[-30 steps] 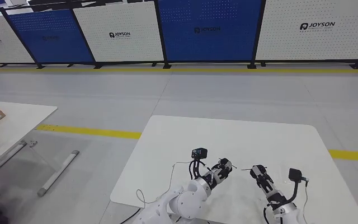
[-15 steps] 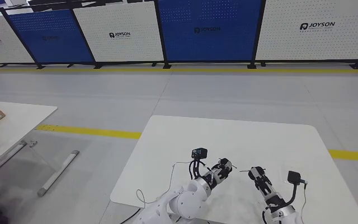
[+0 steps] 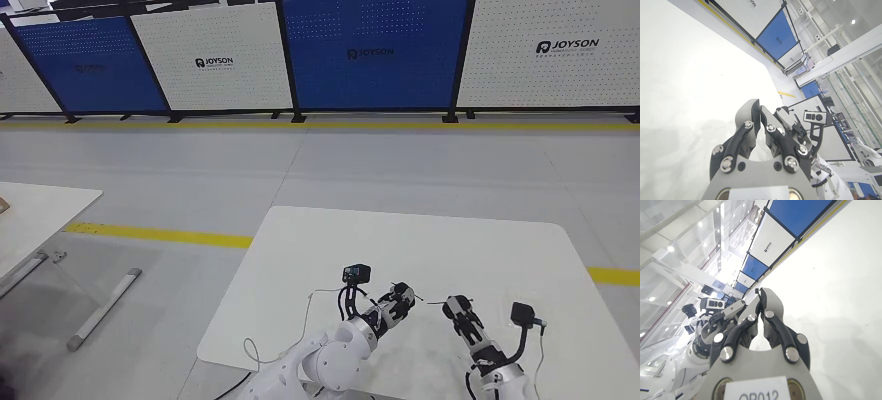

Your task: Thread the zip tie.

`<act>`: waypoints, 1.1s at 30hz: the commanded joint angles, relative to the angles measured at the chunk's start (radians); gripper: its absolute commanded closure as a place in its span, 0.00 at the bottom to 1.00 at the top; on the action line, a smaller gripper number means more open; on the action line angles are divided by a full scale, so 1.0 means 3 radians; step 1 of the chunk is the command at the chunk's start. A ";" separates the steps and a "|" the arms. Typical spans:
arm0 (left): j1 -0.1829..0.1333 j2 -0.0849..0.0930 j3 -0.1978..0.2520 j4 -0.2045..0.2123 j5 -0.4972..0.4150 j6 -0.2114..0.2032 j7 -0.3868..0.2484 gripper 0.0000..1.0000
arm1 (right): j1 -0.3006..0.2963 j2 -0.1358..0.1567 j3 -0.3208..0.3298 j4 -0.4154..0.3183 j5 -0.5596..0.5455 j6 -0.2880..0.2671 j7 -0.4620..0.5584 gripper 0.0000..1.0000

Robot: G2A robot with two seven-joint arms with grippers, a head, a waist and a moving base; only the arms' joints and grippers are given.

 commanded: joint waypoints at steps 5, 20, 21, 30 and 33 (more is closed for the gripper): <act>0.0000 0.0000 0.0000 0.0000 0.0000 0.0000 0.0000 1.00 | 0.0031 -0.0039 0.0001 0.0052 -0.0013 -0.0026 0.0000 1.00; 0.0000 0.0000 0.0000 0.0000 0.0000 0.0000 0.0000 1.00 | 0.0042 -0.0068 0.0016 0.0071 0.0021 -0.0049 0.0023 1.00; 0.0000 0.0000 0.0000 0.0000 0.0000 0.0000 0.0000 1.00 | 0.0042 -0.0072 0.0020 0.0077 0.0025 -0.0064 0.0029 1.00; 0.0000 0.0000 0.0000 0.0000 0.0000 0.0000 0.0000 1.00 | 0.0036 -0.0094 0.0055 0.0091 0.0039 -0.0152 0.0079 1.00; 0.0000 0.0000 0.0000 0.0000 0.0000 0.0000 0.0000 1.00 | 0.0036 -0.0094 0.0055 0.0091 0.0039 -0.0152 0.0079 1.00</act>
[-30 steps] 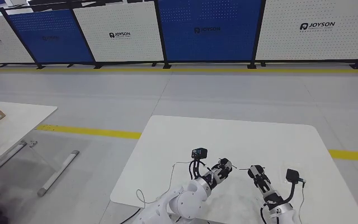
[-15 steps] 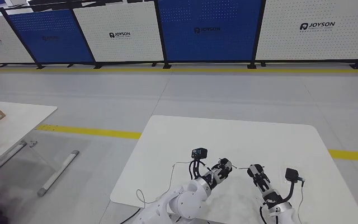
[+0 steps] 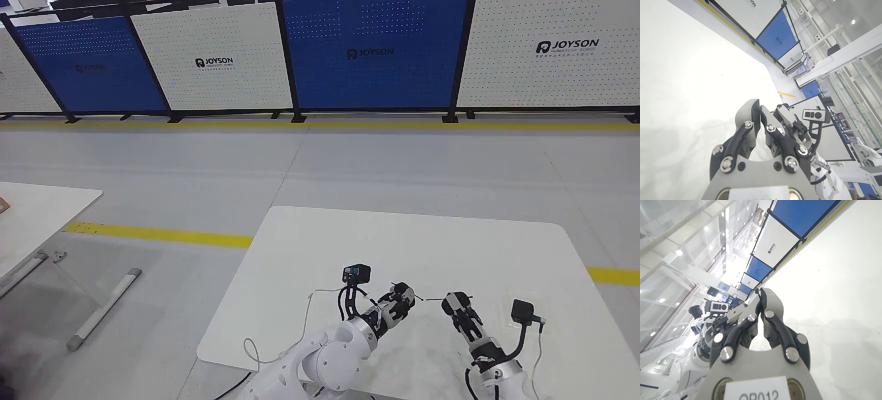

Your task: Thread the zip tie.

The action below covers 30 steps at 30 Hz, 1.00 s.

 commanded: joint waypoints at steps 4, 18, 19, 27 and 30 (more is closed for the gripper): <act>0.0000 0.0000 0.0000 0.0000 0.0000 0.0000 0.0000 1.00 | 0.0000 0.0000 0.0000 0.0000 0.0000 0.0000 0.0000 1.00; 0.0088 0.0033 -0.0122 -0.0059 0.0017 -0.0139 -0.0074 1.00 | 0.0000 0.0000 0.0000 0.0000 0.0000 0.0000 0.0000 1.00; 0.0088 0.0033 -0.0122 -0.0059 0.0017 -0.0139 -0.0074 1.00 | 0.0000 0.0000 0.0000 0.0000 0.0000 0.0000 0.0000 1.00; 0.0088 0.0033 -0.0122 -0.0059 0.0017 -0.0139 -0.0074 1.00 | 0.0009 -0.0033 -0.0008 -0.0014 -0.0023 0.0033 0.0111 1.00; 0.0088 0.0033 -0.0122 -0.0059 0.0017 -0.0139 -0.0074 1.00 | 0.0020 -0.0054 -0.0016 0.0005 -0.0016 0.0050 0.0096 1.00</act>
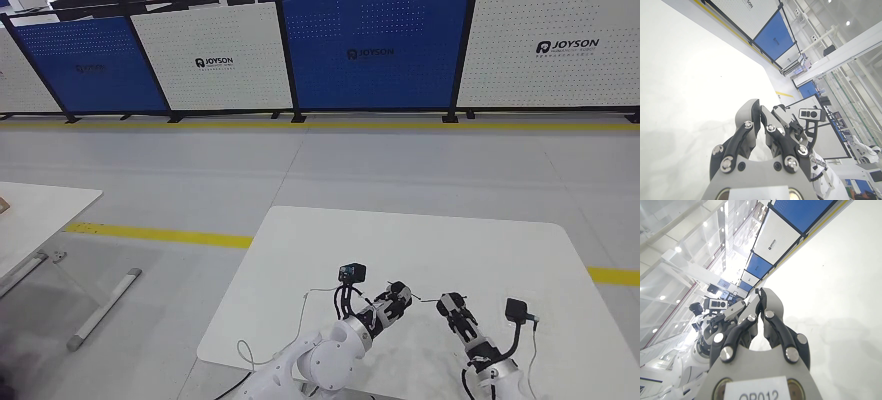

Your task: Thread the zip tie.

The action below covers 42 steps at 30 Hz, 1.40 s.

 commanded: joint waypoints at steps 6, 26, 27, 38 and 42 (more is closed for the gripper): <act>0.0000 0.0000 0.0000 0.0000 0.0000 0.0000 0.0000 1.00 | -0.0004 -0.0013 0.0011 0.0001 0.0032 0.0013 -0.0035 1.00; 0.0000 0.0000 0.0000 0.0000 0.0000 0.0000 0.0000 1.00 | -0.0008 -0.0088 0.0051 0.0008 -0.0024 0.0043 -0.0016 1.00; 0.0000 0.0000 0.0000 0.0000 0.0000 0.0000 0.0000 1.00 | -0.0013 -0.0093 0.0054 0.0006 -0.0031 0.0046 -0.0014 1.00; 0.0000 0.0000 0.0000 0.0000 0.0000 0.0000 0.0000 1.00 | -0.0057 -0.0128 0.0100 -0.0025 -0.0116 0.0055 0.0030 1.00; 0.0000 0.0000 0.0000 0.0000 0.0000 0.0000 0.0000 1.00 | -0.0048 -0.0145 0.0104 -0.0015 -0.0122 0.0059 0.0046 1.00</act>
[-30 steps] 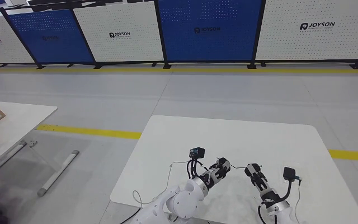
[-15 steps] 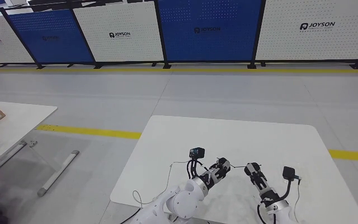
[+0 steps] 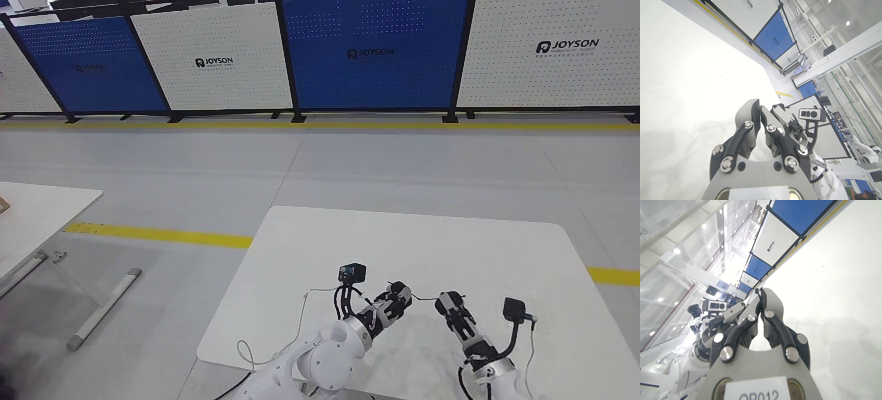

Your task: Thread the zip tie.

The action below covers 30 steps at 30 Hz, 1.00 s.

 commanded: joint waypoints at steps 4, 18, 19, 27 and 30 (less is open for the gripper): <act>0.0000 0.0000 0.0000 0.0000 0.0000 0.0000 0.0000 1.00 | 0.0026 -0.0021 0.0006 0.0034 0.0008 -0.0020 0.0031 1.00; 0.0000 0.0000 0.0000 0.0000 0.0000 0.0000 0.0000 1.00 | 0.0214 -0.0100 -0.0075 0.0285 0.0056 -0.0144 0.0218 1.00; 0.0000 0.0000 0.0000 0.0000 0.0000 0.0000 0.0000 1.00 | 0.0219 -0.0104 -0.0078 0.0300 0.0063 -0.0147 0.0237 1.00; 0.0000 0.0000 0.0000 0.0000 0.0000 0.0000 0.0000 1.00 | 0.0222 -0.0106 -0.0080 0.0308 0.0068 -0.0142 0.0254 1.00; 0.0000 0.0000 0.0000 0.0000 0.0000 0.0000 0.0000 1.00 | 0.0222 -0.0106 -0.0080 0.0308 0.0068 -0.0142 0.0254 1.00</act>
